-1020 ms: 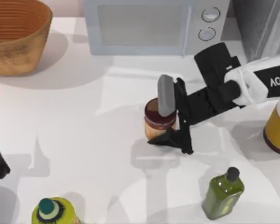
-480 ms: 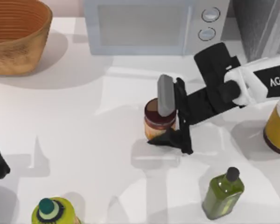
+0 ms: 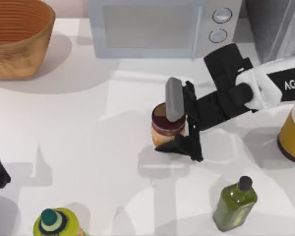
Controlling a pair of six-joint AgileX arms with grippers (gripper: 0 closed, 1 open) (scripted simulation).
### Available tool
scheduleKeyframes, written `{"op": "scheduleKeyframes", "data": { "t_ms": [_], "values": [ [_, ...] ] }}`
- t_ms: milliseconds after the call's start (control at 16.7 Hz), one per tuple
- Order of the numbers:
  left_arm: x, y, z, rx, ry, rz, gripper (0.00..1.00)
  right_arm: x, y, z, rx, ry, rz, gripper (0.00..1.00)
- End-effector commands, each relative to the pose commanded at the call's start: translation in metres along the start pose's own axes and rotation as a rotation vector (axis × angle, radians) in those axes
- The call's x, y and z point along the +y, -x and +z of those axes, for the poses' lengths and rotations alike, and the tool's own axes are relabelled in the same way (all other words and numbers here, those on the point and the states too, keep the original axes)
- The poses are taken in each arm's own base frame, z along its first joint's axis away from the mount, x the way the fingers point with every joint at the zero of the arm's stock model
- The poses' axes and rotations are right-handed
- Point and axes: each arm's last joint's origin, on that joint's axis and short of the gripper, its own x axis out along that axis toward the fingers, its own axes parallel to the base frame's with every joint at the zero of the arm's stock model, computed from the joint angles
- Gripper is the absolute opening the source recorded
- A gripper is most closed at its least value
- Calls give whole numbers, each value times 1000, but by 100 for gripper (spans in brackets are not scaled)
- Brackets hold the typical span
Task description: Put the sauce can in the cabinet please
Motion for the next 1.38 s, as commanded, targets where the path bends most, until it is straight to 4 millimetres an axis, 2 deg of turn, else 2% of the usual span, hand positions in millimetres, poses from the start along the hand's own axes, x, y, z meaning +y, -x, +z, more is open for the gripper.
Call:
{"op": "scheduleKeyframes", "data": {
  "t_ms": [180, 540, 720, 1140, 1260, 1380],
  "values": [
    [0, 0, 0, 0, 0, 0, 100, -6, 14, 22, -6, 2, 4, 0],
    [0, 0, 0, 0, 0, 0, 100, -6, 72, 87, 3, -16, 8, 0],
    [0, 0, 0, 0, 0, 0, 100, 0, 93, 109, 3, -5, -1, 0],
    [0, 0, 0, 0, 0, 0, 100, 2, 95, 109, 6, -11, -2, 0],
    [0, 0, 0, 0, 0, 0, 100, 8, 106, 103, 7, -29, -16, 0],
    [0, 0, 0, 0, 0, 0, 100, 19, 126, 93, 3, -55, -57, 0]
  ]
}}
